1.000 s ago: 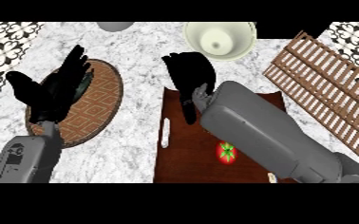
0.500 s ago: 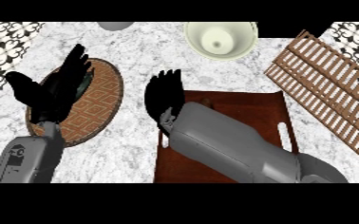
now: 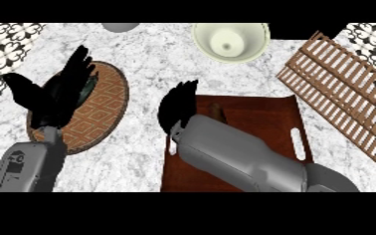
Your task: Pick the sweet potato from the tray and place it in the tiered shelf
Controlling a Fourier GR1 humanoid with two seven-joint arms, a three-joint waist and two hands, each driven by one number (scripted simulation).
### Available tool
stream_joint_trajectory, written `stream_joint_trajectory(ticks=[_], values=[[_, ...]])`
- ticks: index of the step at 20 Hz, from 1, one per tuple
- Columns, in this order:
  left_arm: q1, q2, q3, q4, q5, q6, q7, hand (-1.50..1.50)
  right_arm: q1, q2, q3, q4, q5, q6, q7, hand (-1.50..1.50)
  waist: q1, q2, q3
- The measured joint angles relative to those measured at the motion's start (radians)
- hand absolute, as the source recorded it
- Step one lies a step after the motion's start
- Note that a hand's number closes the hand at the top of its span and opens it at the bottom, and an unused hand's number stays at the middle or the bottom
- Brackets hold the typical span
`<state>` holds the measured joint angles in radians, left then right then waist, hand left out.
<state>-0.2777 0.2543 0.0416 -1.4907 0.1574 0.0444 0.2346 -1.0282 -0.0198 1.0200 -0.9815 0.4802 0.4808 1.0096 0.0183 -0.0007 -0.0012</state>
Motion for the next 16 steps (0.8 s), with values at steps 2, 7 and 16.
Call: stream_joint_trajectory(ticks=[2, 7, 16], values=[[0.004, 0.0, 0.003, -0.002, 0.0, -0.002, -0.006, 0.0, 0.007, 0.0, 0.017, 0.005, 0.002, 0.002, 0.012, -1.5, 0.0, 0.0, 0.0], [0.009, -0.004, 0.003, -0.004, -0.007, -0.004, -0.009, 0.0, 0.021, -0.001, 0.041, 0.009, 0.004, 0.024, 0.024, -1.5, -0.004, -0.001, 0.0], [0.01, -0.005, 0.013, -0.024, -0.011, -0.002, 0.017, 0.0, 0.082, 0.003, 0.042, 0.041, 0.07, 0.04, 0.015, -1.5, -0.01, 0.0, 0.001]])
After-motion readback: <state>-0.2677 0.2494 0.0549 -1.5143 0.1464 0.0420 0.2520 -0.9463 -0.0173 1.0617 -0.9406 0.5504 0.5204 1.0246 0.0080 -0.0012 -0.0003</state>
